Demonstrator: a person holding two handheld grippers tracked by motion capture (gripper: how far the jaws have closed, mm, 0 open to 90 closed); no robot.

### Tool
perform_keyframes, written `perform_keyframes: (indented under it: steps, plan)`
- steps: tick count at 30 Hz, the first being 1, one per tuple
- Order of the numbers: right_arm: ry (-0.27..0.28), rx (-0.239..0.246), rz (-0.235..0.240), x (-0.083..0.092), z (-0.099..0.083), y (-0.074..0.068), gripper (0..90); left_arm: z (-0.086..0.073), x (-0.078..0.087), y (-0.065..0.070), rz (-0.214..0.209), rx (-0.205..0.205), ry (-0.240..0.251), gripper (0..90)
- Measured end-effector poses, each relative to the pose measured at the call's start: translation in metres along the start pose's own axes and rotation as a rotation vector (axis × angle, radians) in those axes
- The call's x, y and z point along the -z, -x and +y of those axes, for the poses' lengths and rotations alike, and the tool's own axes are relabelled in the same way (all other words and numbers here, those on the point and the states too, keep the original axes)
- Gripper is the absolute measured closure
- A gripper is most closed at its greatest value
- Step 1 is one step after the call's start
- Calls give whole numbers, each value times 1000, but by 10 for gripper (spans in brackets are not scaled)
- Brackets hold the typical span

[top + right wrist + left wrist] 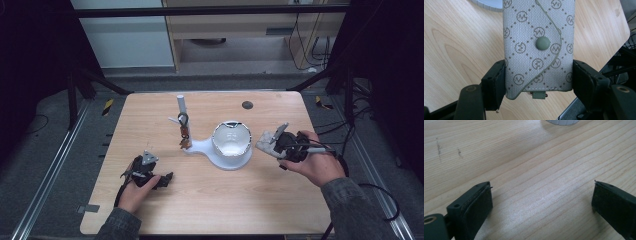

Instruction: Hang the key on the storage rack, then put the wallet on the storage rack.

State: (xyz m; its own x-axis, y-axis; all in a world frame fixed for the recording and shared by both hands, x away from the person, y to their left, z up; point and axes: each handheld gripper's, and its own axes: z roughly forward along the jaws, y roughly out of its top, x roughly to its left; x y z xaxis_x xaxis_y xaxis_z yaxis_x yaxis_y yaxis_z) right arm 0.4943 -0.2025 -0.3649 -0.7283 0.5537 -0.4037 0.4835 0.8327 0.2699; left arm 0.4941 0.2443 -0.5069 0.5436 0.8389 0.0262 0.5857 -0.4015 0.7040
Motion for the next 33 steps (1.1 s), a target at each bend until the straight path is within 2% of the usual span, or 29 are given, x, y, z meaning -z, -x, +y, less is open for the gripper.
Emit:
perform_keyframes:
  steps: [11, 21, 33]
  plan:
    - [15, 33, -15, 11, 13, -1, 318, 0, 0, 0, 0, 4, 5, 26]
    - [22, 83, -34, 18, 30, -9, 319, 0, 0, 1, 0, 3, 4, 26]
    - [11, 184, -50, 11, 61, -24, 319, 0, 0, 1, -1, 5, 7, 26]
